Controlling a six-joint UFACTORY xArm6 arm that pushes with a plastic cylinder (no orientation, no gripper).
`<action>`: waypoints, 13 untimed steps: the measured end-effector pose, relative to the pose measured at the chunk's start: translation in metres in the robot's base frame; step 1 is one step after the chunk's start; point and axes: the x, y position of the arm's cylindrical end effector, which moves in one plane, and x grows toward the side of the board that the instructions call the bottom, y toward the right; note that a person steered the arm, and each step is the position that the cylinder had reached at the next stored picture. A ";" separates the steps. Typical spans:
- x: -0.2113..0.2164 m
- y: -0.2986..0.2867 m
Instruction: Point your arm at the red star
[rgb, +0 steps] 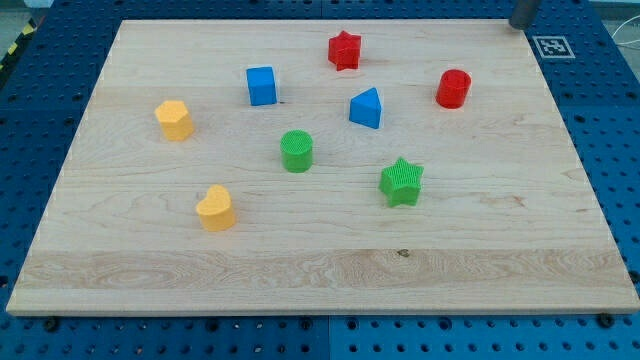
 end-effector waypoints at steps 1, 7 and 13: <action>0.000 -0.026; 0.009 -0.102; 0.054 -0.155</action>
